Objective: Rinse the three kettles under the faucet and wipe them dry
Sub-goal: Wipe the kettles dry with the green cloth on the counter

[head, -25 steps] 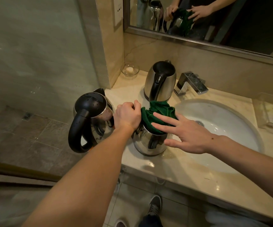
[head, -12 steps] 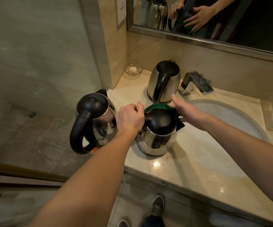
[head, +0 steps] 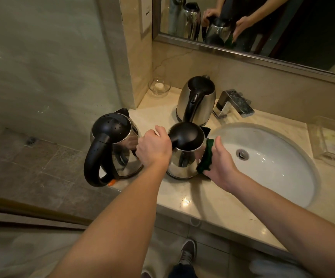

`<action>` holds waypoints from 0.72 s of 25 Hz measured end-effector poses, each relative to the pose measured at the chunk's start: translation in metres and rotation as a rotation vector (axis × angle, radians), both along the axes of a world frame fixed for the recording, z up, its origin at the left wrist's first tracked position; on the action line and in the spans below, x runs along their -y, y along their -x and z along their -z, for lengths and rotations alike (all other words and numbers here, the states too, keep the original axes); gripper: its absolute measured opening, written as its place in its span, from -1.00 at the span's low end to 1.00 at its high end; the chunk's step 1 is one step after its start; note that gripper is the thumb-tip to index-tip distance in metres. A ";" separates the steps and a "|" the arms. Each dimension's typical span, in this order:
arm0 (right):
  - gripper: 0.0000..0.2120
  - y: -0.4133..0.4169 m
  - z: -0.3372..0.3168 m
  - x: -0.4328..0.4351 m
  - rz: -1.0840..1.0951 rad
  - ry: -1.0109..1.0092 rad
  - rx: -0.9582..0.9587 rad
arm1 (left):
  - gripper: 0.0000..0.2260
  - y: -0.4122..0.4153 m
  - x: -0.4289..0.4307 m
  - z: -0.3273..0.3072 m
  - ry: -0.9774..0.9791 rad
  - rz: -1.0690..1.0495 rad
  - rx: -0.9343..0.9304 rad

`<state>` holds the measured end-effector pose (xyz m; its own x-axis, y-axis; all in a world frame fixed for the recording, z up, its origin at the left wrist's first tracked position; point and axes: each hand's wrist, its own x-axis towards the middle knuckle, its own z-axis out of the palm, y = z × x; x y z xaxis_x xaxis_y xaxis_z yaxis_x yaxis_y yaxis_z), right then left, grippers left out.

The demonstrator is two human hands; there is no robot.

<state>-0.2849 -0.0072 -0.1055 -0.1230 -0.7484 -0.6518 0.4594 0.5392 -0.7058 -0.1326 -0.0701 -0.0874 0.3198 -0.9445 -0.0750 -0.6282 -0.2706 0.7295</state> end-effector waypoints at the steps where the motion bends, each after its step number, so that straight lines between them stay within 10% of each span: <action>1: -0.37 -0.009 -0.002 0.001 0.020 0.010 0.003 | -0.52 0.003 -0.001 -0.001 -0.011 -0.004 0.019; 18: -0.31 -0.067 -0.014 0.060 -0.005 0.133 -0.079 | -0.54 0.012 0.004 -0.013 -0.150 -0.149 -0.170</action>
<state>-0.2181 -0.0673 -0.0913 -0.1658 -0.8284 -0.5350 0.3970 0.4405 -0.8052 -0.1447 -0.0738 -0.0748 0.4250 -0.8623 -0.2753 -0.4454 -0.4639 0.7658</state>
